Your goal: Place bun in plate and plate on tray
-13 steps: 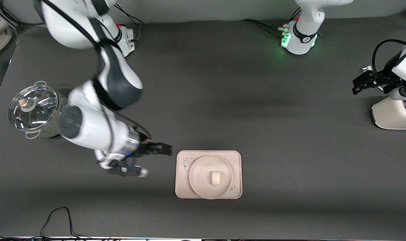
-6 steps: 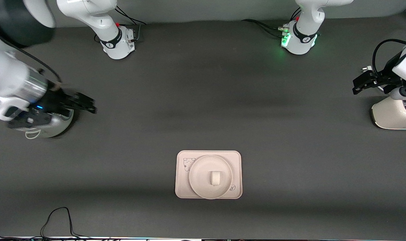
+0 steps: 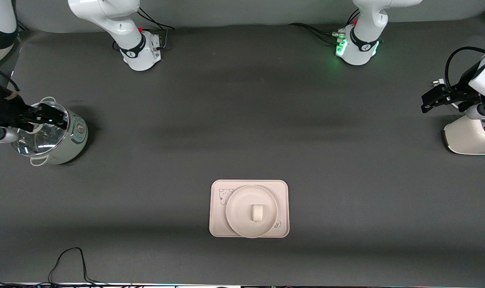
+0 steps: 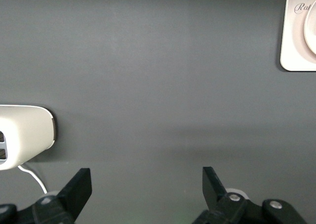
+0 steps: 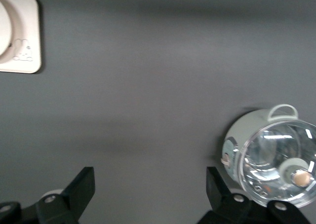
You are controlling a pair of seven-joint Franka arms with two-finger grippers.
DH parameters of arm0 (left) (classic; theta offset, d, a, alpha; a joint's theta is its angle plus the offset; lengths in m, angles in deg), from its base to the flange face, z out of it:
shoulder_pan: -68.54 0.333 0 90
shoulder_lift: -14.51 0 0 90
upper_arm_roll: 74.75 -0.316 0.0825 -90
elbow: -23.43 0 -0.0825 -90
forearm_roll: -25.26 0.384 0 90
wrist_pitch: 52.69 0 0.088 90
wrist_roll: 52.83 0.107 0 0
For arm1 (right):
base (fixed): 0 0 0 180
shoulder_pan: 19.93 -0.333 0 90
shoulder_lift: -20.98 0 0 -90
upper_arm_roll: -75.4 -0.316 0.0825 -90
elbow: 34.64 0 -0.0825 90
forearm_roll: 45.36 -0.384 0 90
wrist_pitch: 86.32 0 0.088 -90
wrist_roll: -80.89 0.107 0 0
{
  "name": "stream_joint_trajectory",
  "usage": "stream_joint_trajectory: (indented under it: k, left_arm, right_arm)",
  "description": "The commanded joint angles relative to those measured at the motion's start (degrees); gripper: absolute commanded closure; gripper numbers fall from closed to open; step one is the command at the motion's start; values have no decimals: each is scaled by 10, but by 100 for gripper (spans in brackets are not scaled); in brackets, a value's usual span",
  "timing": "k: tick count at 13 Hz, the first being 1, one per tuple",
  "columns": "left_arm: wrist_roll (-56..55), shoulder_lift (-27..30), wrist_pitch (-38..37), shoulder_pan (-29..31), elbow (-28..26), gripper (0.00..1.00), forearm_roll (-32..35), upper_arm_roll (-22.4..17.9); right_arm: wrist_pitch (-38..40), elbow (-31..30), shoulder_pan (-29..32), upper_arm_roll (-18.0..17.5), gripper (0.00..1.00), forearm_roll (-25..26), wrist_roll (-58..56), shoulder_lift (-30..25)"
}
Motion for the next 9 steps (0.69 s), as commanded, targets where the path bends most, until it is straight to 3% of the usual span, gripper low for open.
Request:
stream_joint_trajectory:
  k: [1,9]
  left_arm:
    - [7,-7,-4,-1,12,0,1,-3]
    - [7,-7,-5,0,19,0,3,-3]
  right_arm:
    - [10,-14,-4,10,0,17,-9,-20]
    - [16,-13,-5,11,0,17,-3,-19]
